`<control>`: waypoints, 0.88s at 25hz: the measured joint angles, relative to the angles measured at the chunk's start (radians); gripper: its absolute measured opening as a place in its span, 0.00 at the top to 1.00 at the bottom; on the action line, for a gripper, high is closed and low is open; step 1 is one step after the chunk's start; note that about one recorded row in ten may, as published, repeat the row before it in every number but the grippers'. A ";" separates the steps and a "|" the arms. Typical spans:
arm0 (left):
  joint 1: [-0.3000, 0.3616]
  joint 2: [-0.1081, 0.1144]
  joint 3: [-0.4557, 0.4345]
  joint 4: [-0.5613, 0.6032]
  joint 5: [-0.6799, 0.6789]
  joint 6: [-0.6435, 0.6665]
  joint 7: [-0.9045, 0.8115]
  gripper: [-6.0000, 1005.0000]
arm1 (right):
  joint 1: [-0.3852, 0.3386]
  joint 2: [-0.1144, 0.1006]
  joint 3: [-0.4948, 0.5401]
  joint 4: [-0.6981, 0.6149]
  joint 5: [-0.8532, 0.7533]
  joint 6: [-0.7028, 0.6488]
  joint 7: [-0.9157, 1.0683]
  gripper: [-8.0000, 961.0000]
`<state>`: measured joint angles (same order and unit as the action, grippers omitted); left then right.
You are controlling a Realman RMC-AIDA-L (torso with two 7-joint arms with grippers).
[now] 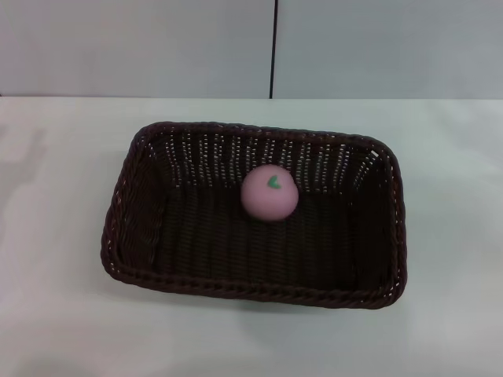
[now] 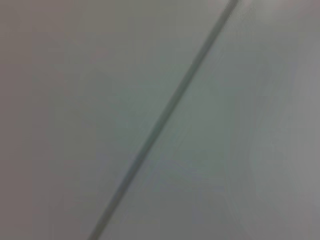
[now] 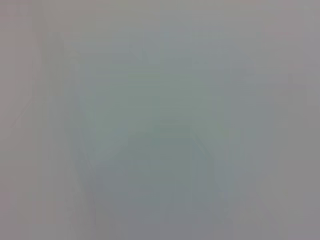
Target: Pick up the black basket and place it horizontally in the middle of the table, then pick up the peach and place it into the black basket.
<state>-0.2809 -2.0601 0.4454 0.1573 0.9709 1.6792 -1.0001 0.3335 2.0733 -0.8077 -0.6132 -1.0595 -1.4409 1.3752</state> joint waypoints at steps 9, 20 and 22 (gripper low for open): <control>0.026 -0.006 -0.161 -0.014 0.000 0.050 0.032 0.19 | -0.012 -0.001 0.338 0.312 0.228 -0.059 -0.070 0.35; 0.052 -0.006 -0.177 -0.029 0.000 0.065 0.032 0.19 | -0.013 0.001 0.363 0.331 0.230 -0.059 -0.072 0.35; 0.056 -0.006 -0.178 -0.029 0.000 0.067 0.032 0.19 | -0.011 0.001 0.363 0.338 0.230 -0.058 -0.072 0.35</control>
